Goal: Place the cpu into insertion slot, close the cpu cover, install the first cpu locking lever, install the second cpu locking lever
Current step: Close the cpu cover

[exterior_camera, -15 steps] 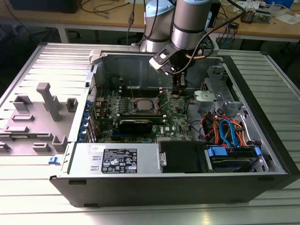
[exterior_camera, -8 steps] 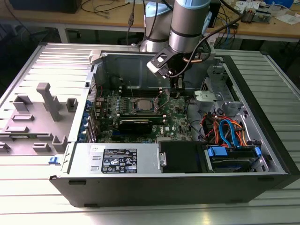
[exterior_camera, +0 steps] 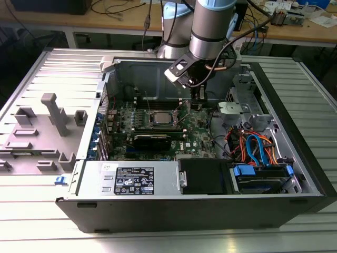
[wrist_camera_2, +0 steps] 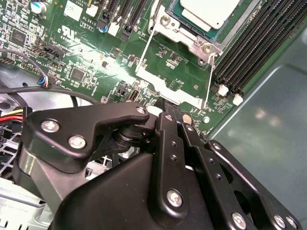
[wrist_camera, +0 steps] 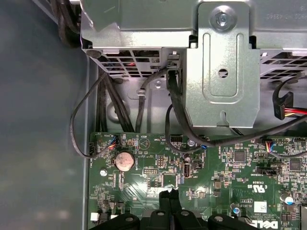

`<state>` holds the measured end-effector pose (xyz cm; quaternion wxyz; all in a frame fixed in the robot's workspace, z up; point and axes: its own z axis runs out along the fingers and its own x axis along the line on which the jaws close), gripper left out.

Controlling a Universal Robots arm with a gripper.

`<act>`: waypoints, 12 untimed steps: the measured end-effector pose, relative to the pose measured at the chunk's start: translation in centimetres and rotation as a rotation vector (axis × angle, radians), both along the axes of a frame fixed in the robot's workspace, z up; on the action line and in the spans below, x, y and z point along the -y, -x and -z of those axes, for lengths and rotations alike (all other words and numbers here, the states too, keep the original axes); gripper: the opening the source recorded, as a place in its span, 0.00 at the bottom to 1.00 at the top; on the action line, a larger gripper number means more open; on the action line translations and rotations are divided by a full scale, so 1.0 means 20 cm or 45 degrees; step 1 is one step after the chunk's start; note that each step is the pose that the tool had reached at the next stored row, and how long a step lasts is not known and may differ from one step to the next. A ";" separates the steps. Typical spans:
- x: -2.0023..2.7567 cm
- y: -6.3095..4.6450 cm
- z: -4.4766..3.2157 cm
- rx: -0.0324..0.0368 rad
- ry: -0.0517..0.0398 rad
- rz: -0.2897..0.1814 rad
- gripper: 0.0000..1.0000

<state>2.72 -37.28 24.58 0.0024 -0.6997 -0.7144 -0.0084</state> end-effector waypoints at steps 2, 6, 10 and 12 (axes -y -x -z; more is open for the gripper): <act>0.000 0.00 0.000 0.0000 0.000 0.000 0.11; 0.000 0.01 0.000 -0.0001 0.000 0.000 0.11; 0.000 0.02 0.000 -0.0001 0.000 0.000 0.11; 0.000 0.02 0.000 0.0000 0.000 0.000 0.11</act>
